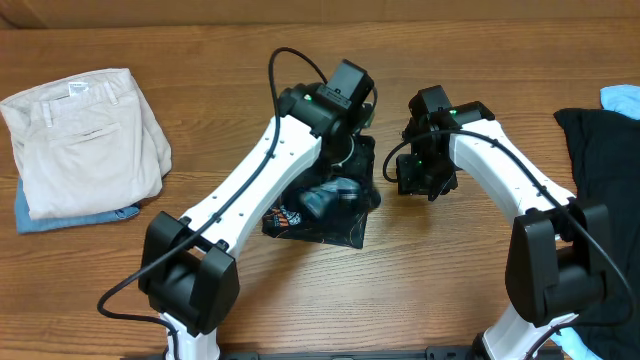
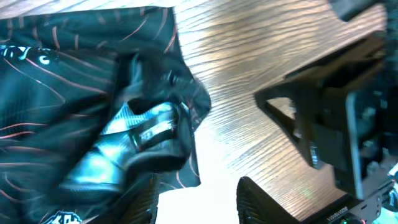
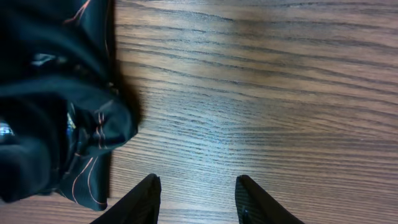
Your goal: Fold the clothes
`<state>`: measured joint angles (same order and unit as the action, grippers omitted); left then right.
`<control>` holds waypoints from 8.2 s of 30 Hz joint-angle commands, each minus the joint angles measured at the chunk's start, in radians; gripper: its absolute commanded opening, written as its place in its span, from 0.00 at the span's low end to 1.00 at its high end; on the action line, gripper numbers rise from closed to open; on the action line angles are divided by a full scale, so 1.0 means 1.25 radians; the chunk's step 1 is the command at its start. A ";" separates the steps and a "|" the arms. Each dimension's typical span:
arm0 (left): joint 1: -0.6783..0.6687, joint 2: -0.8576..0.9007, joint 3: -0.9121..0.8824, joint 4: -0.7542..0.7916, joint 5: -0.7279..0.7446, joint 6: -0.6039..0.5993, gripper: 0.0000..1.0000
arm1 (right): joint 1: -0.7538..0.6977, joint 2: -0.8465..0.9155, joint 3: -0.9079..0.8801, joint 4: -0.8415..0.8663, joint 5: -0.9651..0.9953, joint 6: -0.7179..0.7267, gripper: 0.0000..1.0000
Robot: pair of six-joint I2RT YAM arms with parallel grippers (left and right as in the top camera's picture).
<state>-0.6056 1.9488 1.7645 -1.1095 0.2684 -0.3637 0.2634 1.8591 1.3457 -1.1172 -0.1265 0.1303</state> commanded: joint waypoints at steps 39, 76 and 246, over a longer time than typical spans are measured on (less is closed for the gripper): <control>0.350 0.008 -0.131 0.038 -0.069 0.127 0.52 | 0.302 0.101 0.115 0.147 -0.229 0.025 0.43; 0.268 0.008 -0.171 0.061 -0.071 0.169 0.51 | 0.176 0.064 0.119 -0.100 -0.039 0.106 0.04; 0.312 -0.179 -0.444 0.329 0.099 0.193 0.78 | 0.058 0.013 -0.178 0.258 0.028 0.000 0.35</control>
<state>-0.2096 1.6749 1.2045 -0.7307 0.2672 -0.1593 0.3466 1.8751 1.1328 -0.7799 -0.1223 0.1333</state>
